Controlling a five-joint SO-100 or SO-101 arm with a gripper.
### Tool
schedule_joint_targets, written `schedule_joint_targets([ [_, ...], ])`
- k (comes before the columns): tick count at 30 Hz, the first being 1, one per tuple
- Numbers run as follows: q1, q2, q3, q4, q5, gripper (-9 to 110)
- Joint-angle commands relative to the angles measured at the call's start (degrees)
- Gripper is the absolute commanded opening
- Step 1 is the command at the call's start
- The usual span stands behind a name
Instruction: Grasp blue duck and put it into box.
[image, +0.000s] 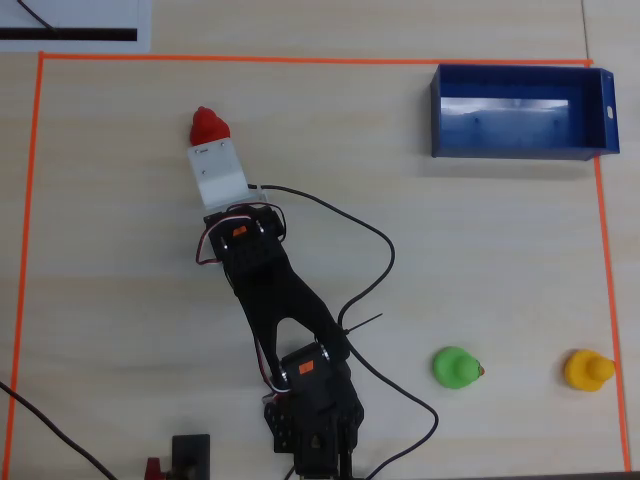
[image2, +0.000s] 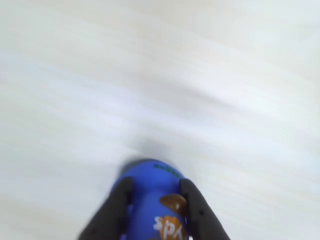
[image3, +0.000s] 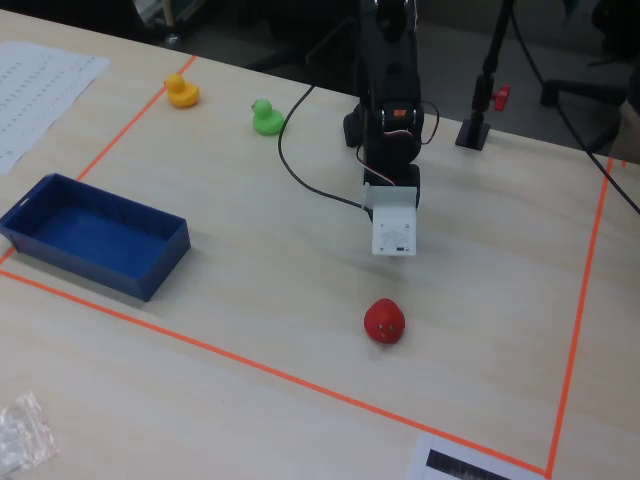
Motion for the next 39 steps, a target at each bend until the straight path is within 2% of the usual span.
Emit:
schedule_joint_targets([
  [1, 2.72, 1.58, 0.0, 1.76, -0.35, 0],
  [9, 9.67, 11.25, -5.98, 11.69, -4.39, 0],
  [14, 11.95, 12.3, -18.46, 19.51, -3.87, 0],
  [17, 15.38, 9.93, -28.39, 20.13, -4.57, 0],
  [22, 28.04, -7.73, -54.4, 14.85, -7.38, 0],
  [24, 33.75, -18.98, -69.7, 13.54, -8.17, 0],
  [29, 45.44, -48.69, -114.96, 19.95, -8.7, 0],
  [34, 52.65, -57.22, -120.5, 18.28, -8.96, 0],
  [39, 54.93, -61.96, -122.52, 18.11, -7.47, 0],
])
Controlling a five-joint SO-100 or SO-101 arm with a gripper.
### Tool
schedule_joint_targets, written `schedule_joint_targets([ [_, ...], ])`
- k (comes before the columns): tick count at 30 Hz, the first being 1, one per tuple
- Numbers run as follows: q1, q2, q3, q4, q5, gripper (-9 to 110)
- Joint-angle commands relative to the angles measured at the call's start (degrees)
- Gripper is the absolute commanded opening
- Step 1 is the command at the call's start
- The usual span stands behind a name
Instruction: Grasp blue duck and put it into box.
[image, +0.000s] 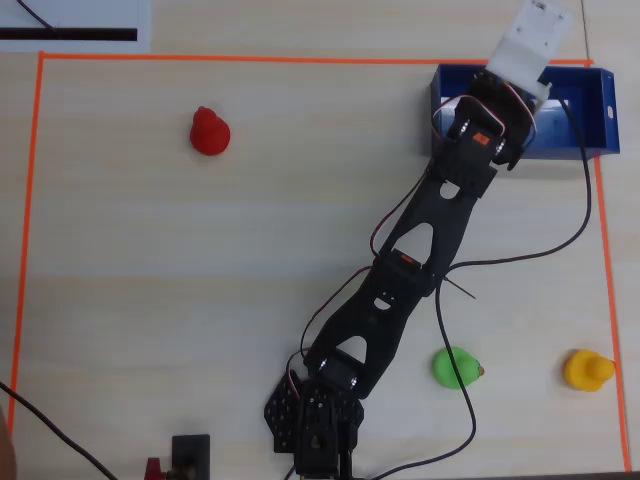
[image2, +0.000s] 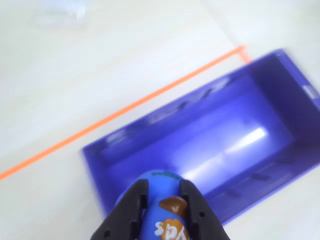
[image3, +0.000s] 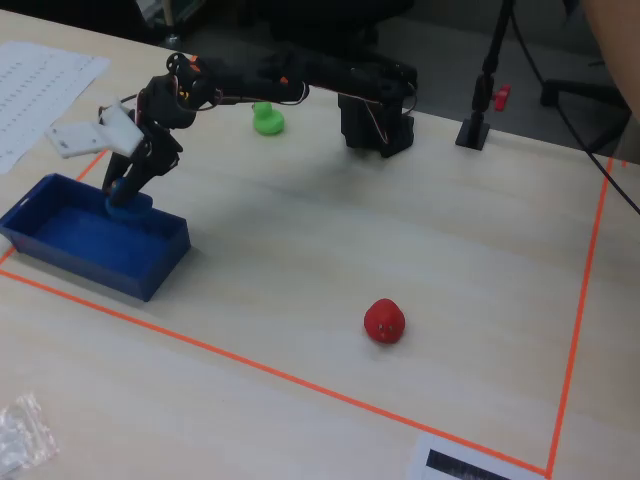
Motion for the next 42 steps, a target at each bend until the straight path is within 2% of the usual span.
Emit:
schedule_joint_targets([
  [1, 0.35, -0.26, -4.83, -1.05, 0.97, 0],
  [9, 0.26, -7.56, -4.92, -8.44, 2.2, 2],
  [14, 0.26, -11.6, -4.75, -14.68, 1.85, 17],
  [19, 0.44, -10.37, -4.83, -12.04, 2.29, 24],
  [23, 0.53, -5.45, -3.6, -7.03, 4.39, 23],
  [26, 0.44, 6.86, 3.43, -3.34, 11.69, 12],
  [28, -0.18, 20.3, 14.77, -0.18, 15.21, 1],
  [29, -0.88, 28.04, 22.76, 0.97, 15.21, 0],
  [32, -5.63, 51.5, 52.82, 3.08, 6.77, 0],
  [37, -16.44, 82.0, 100.2, -1.14, 2.37, 0],
  [42, -25.31, 104.94, 134.03, -4.57, 0.35, 0],
])
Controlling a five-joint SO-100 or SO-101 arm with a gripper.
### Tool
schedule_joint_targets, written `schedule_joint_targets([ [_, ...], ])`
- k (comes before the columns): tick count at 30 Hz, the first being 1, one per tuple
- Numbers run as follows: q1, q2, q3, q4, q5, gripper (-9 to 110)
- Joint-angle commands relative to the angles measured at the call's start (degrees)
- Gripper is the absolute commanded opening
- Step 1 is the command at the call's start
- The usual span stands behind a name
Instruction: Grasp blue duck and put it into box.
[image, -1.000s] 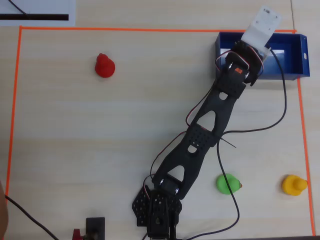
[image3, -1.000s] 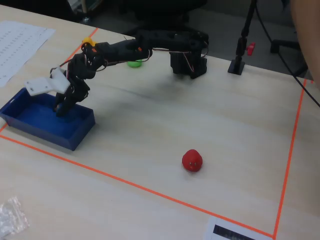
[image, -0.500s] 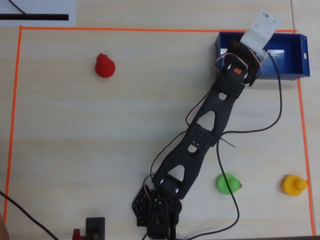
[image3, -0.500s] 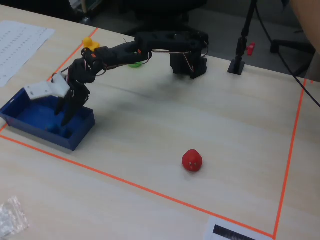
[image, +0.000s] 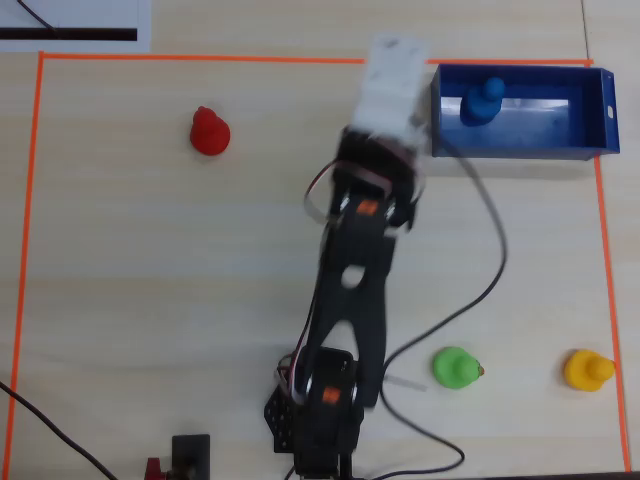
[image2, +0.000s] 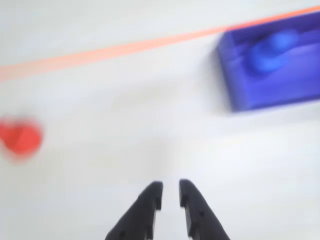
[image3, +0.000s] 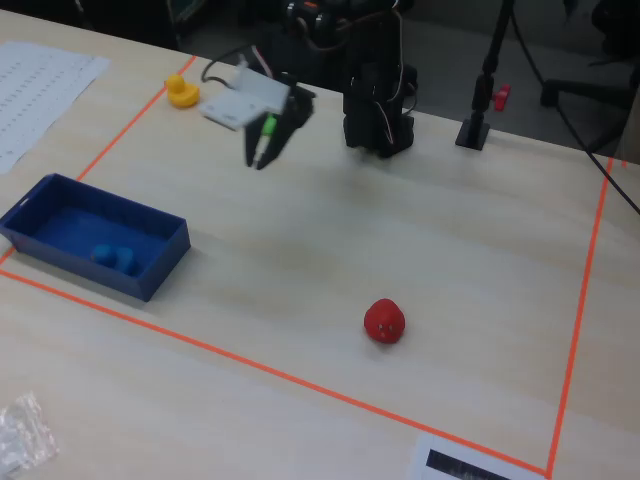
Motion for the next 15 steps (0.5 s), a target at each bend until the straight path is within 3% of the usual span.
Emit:
schedule_joint_targets([
  [1, -5.54, 29.09, 46.05, -2.37, -2.9, 0],
  [6, -9.05, 51.15, 66.88, 0.35, -6.86, 0],
  [15, -14.68, 70.14, 75.41, 16.26, -6.59, 0],
])
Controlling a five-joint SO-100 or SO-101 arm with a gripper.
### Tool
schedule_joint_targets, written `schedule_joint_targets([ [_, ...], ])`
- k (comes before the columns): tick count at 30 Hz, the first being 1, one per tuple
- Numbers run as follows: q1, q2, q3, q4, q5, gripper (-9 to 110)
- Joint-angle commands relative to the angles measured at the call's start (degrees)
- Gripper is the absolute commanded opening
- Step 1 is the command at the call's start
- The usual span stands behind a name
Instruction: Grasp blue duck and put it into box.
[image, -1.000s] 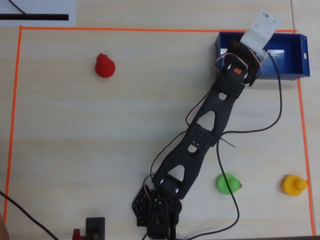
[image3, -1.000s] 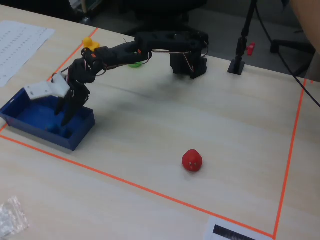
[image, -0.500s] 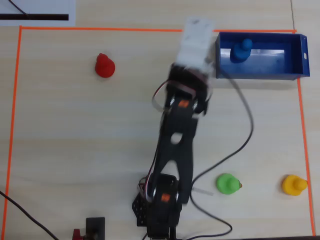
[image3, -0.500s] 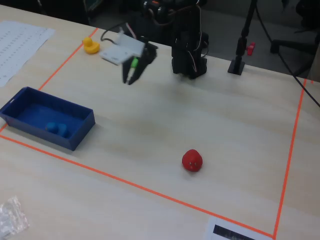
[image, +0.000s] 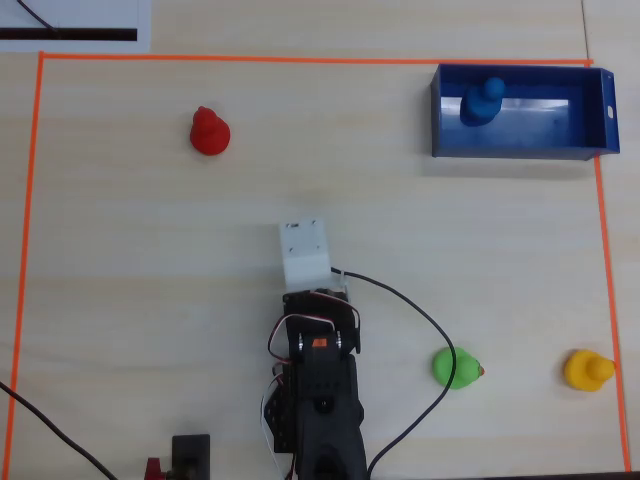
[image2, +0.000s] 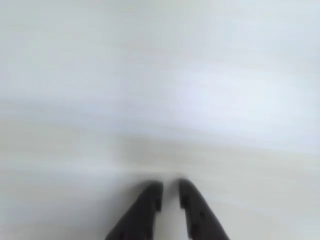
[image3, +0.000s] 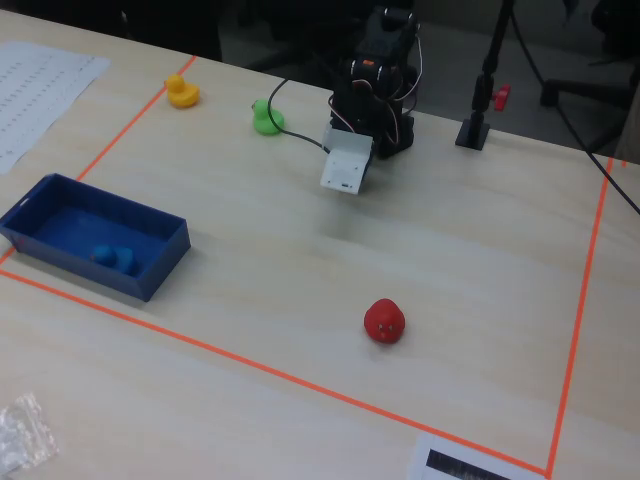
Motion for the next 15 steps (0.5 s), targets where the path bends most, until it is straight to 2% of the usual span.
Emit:
schedule_joint_targets([
  [1, -1.76, 3.96, 0.0, 6.68, 1.14, 0],
  [11, -0.7, 5.19, 0.0, 7.29, 1.41, 1],
  [13, -0.7, 5.19, 0.0, 7.29, 1.41, 7],
  [15, -0.7, 5.19, 0.0, 7.29, 1.41, 7],
])
